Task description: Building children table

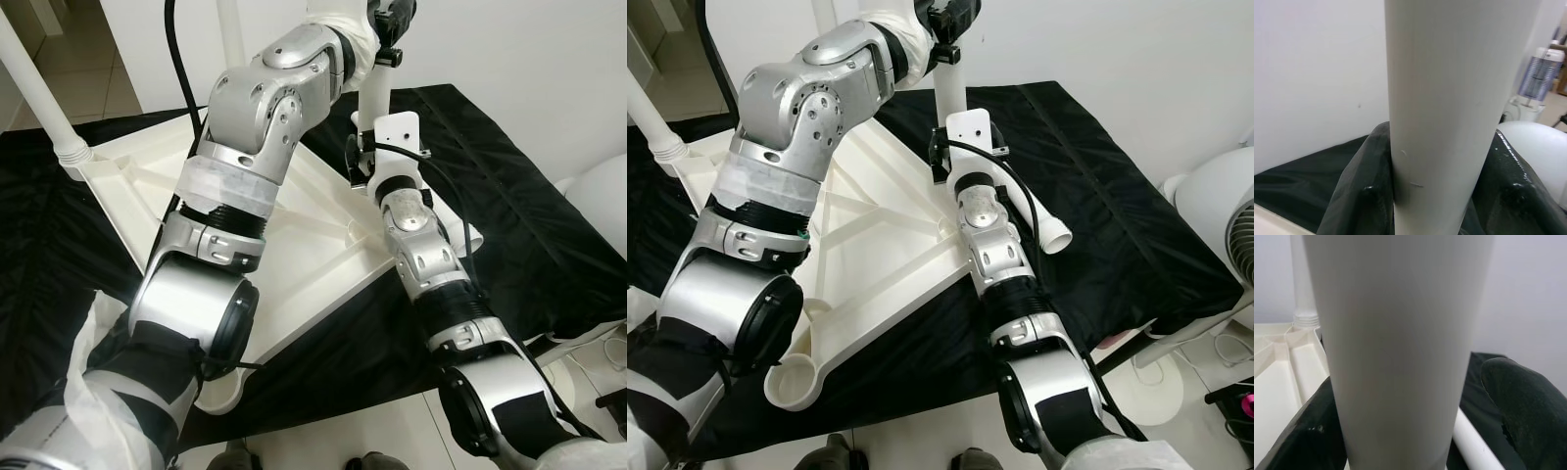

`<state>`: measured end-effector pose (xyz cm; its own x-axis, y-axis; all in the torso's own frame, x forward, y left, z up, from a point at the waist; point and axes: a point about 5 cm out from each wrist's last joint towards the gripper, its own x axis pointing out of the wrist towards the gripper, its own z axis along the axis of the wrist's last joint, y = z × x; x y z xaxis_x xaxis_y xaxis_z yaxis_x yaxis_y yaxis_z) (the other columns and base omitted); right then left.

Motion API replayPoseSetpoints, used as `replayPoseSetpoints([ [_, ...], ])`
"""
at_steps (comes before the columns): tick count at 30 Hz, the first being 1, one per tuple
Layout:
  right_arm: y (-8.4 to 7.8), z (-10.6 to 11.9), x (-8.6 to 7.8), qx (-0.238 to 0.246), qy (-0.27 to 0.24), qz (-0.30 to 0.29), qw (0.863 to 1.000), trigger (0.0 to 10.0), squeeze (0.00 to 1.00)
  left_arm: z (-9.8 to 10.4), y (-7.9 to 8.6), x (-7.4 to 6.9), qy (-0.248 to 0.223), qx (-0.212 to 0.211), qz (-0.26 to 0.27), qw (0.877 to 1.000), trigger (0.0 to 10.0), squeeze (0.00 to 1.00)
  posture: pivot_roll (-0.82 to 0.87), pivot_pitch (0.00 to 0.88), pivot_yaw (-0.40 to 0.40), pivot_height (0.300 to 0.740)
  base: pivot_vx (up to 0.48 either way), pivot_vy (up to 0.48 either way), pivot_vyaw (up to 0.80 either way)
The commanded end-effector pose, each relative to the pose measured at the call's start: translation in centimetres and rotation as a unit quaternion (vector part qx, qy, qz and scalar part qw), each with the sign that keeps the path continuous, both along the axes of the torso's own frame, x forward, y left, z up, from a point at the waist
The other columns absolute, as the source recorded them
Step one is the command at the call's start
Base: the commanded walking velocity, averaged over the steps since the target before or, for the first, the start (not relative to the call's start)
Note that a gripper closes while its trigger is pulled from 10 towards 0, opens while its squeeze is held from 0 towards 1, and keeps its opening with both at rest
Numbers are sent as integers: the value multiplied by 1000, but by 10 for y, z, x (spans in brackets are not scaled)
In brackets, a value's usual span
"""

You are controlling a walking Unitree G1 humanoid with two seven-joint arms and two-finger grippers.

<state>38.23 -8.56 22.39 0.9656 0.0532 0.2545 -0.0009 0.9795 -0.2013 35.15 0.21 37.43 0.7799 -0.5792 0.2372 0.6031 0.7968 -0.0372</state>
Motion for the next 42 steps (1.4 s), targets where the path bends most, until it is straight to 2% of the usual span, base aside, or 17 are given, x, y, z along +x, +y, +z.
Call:
replayPoseSetpoints([
  [1, 4, 5, 1, -3, -13, -4, 1000, 10000, 0, 11, -2, -2, -17, -6, 22, 1000, 10000, 0, -89, 0, 1, 740, 0, 0, 0],
  [4, 5, 6, 2, -5, -21, -13, 1000, 10000, 0, 11, -3, -2, -19, -7, 21, 1000, 10000, 0, -88, 0, -1, 740, 0, 0, 0],
  [5, 5, 7, 3, -4, -26, -17, 999, 8824, 0, 12, -5, -3, -20, -6, 19, 1000, 10000, 0, -86, 0, -2, 740, 0, 0, 0],
  [7, 5, 7, 3, -4, -26, -17, 999, 8824, 0, 12, -5, -3, -20, -6, 19, 1000, 10000, 0, -86, 0, -2, 740, 0, 0, 0],
  [11, 6, 6, 5, -2, -31, -25, 999, 7020, 0, 13, -6, -4, -22, -7, 19, 1000, 10000, 0, -83, 0, -3, 740, 0, 0, 0],
  [12, 7, 5, 5, -1, -31, -28, 999, 4627, 0, 13, -6, -4, -24, -7, 20, 999, 10000, 0, -82, 0, -3, 740, 0, 0, 0],
  [13, 8, 4, 6, -1, -31, -31, 999, 3843, 0, 14, -7, -5, -24, -8, 21, 999, 10000, 0, -80, 0, -5, 740, 0, 0, 0],
  [19, 9, 1, 7, 0, -28, -34, 999, 3255, 0, 15, -7, -5, -26, -8, 22, 999, 10000, 0, -79, 0, -5, 740, 0, 0, 0],
  [20, 10, -1, 7, -2, -26, -35, 999, 0, 0, 15, -7, -5, -27, -8, 22, 999, 10000, 0, -76, 0, -6, 740, 0, 0, 0],
  [27, 10, -4, 8, 3, -24, -41, 999, 0, 0, 16, -7, -4, -29, -6, 26, 999, 10000, 0, -72, 0, -8, 740, 0, 0, 0],
  [28, 10, -4, 8, 9, -23, -42, 999, 10000, 0, 16, -7, -4, -32, -2, 26, 999, 10000, 0, -68, 0, -6, 740, 0, 0, 0],
  [33, 13, -4, 9, 28, -22, -33, 999, 10000, 0, 18, -11, -11, -67, 2, -2, 998, 10000, 0, -67, 0, -4, 740, 0, 0, 0],
  [34, 13, -5, 9, 29, -21, -33, 999, 10000, 0, 18, -13, -14, -67, -8, -21, 998, 10000, 1000, -67, 0, -2, 740, 0, 0, 0],
  [38, 12, -6, 10, 32, -13, -39, 999, 10000, 0, 18, -19, -21, -71, -17, -60, 996, 10000, 1000, -68, 0, 1, 740, 0, 0, 0],
  [39, 10, -8, 11, 39, -5, -41, 998, 10000, 0, 18, -23, -28, -79, -20, -88, 993, 10000, 890, -67, 0, 3, 740, 0, 0, 0],
  [41, 10, -8, 11, 39, -5, -41, 998, 10000, 0, 18, -23, -28, -79, -20, -88, 993, 10000, 890, -67, 0, 3, 740, 0, 0, 0],
  [42, 9, -9, 11, 46, 1, -44, 998, 10000, 0, 18, -26, -34, -86, -26, -113, 989, 10000, 0, -67, 0, 3, 740, 0, 0, 0],
])
